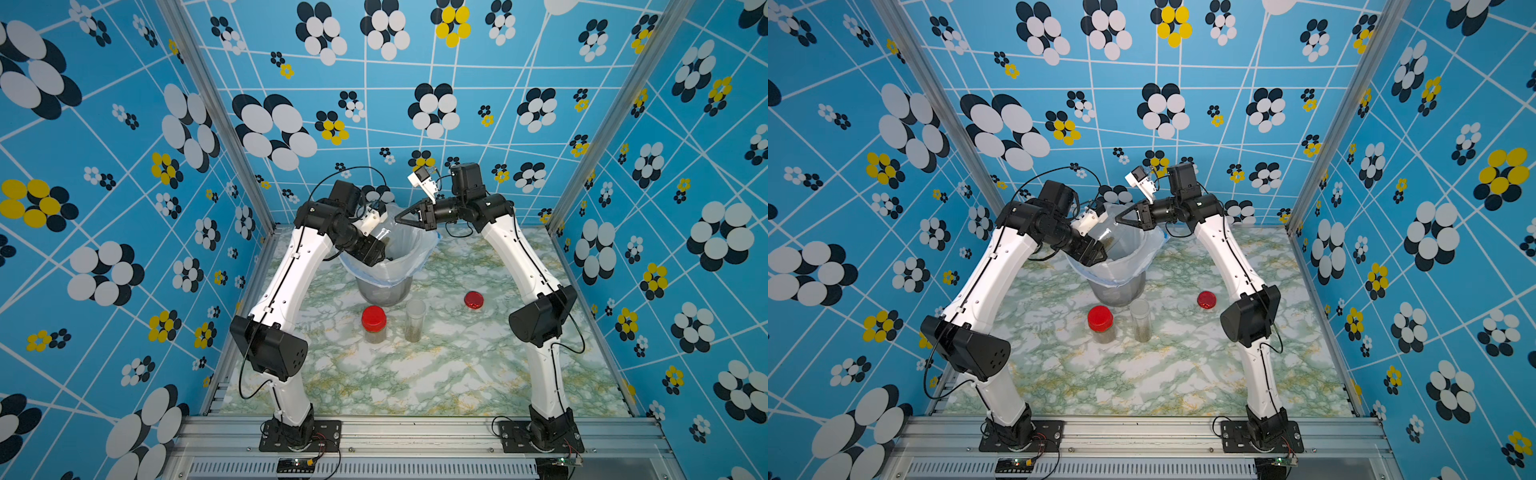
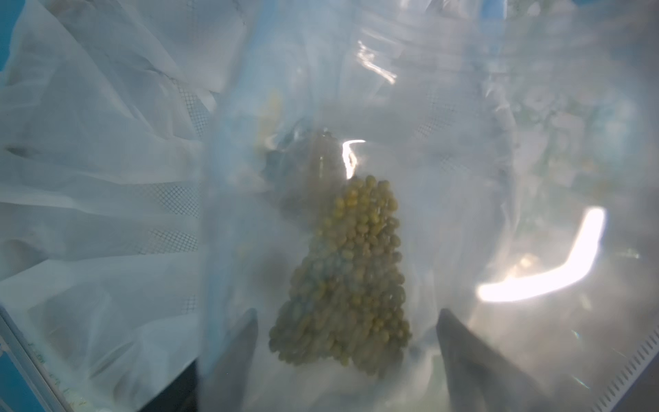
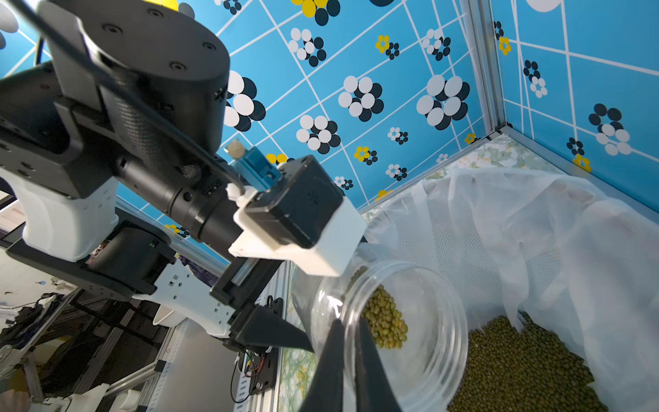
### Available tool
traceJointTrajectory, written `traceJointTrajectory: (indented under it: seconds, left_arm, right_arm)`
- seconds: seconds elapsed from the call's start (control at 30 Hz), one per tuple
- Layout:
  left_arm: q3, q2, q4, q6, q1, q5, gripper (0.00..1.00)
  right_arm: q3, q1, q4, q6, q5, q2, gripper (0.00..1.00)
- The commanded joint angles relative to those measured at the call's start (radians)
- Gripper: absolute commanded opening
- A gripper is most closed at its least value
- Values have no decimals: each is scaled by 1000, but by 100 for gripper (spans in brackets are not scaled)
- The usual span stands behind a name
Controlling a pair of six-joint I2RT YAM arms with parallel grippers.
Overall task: Empty moldy mung beans from jars
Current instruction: Pour the moldy mung beans from the jar into the trash bin.
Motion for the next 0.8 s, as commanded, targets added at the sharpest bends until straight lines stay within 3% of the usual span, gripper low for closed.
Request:
traceJointTrajectory:
  seconds: [0.0, 0.27, 0.47, 0.77]
  left_arm:
    - [-32, -46, 146, -85, 25, 19, 83]
    - [-129, -109, 265, -115, 51, 27, 79]
    - [-175, -125, 307, -132, 75, 76, 81]
    - [-249, -161, 393, -158, 82, 81, 76]
  right_arm:
    - [-7, 31, -18, 56, -8, 11, 0]
    - [-22, 15, 14, 90, -2, 11, 0]
    - [-138, -12, 204, 221, -15, -33, 0]
    - [-138, -21, 179, 214, 20, -32, 0]
